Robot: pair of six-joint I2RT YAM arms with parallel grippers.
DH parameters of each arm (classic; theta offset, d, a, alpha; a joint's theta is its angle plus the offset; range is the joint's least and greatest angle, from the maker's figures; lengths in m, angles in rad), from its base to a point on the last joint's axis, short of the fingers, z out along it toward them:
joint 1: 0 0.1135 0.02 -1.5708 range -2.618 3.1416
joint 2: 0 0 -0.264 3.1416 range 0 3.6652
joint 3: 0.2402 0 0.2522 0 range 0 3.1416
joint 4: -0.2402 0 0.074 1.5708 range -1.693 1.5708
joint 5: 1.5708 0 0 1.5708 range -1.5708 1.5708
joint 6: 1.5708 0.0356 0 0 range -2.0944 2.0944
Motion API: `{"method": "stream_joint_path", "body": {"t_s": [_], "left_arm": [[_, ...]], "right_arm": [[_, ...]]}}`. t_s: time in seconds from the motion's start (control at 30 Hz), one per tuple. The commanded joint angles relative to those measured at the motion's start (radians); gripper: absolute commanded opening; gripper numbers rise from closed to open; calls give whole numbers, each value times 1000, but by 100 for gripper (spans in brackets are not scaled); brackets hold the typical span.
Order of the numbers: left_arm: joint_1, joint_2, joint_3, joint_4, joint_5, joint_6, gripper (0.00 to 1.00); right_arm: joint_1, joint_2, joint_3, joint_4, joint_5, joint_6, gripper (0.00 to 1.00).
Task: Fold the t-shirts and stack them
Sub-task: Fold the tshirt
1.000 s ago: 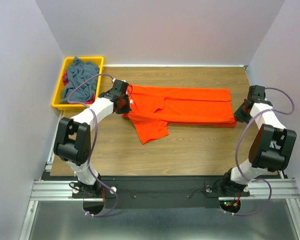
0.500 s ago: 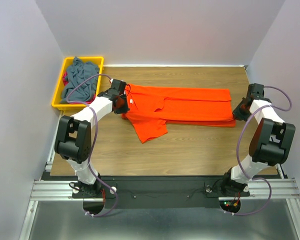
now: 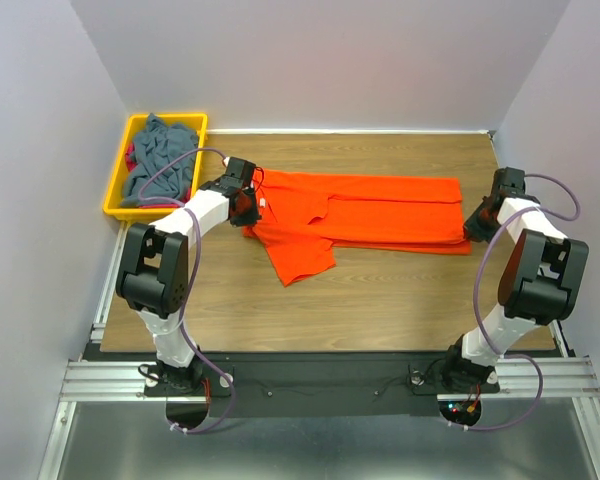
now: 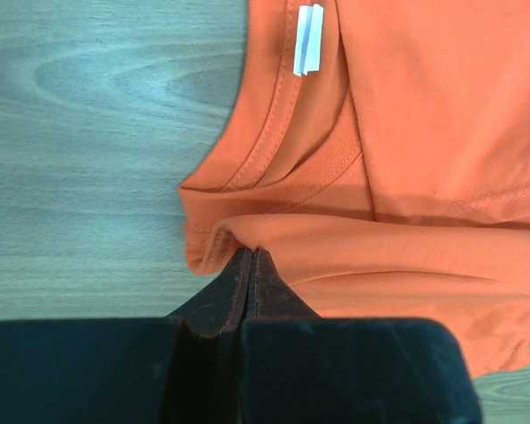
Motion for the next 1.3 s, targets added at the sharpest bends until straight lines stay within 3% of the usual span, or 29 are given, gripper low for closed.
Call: {"method": "stream_joint_path", "body": {"t_s": [0.0,0.17,0.23,0.3,0.4,0.43,0.57,0.63,0.93,1.03,1.13,1.27], "left_arm": [[12,-5,45,9,-31,9,0],[12,-5,34,26,-32,2,0],[12,-7,29,34,-34,-1,8],[12,-11,29,35,-35,-4,24],[12,-27,34,34,-34,-5,49],[10,-36,34,35,-34,-4,62],[-8,-105,19,20,-75,-11,88],[-32,-163,-18,14,-78,-14,90],[-154,-383,-285,-22,-26,-103,87],[-198,-409,-342,-26,3,-132,83],[-235,-412,-368,-23,6,-165,80],[-269,-383,-371,-17,5,-182,75]], "right_arm": [[-5,7,49,53,11,9,9],[-5,23,45,68,6,11,15],[-5,26,40,79,-4,11,20],[-3,26,40,83,-17,3,23],[7,4,43,84,-34,-14,43],[12,-6,45,84,-37,-19,48],[53,-83,37,85,-116,-45,63],[108,-140,17,84,-144,-65,70],[426,-244,-70,120,-349,4,71],[546,-220,-90,160,-354,50,66],[657,-173,-104,209,-339,93,51],[756,-77,-81,248,-325,112,44]]}}
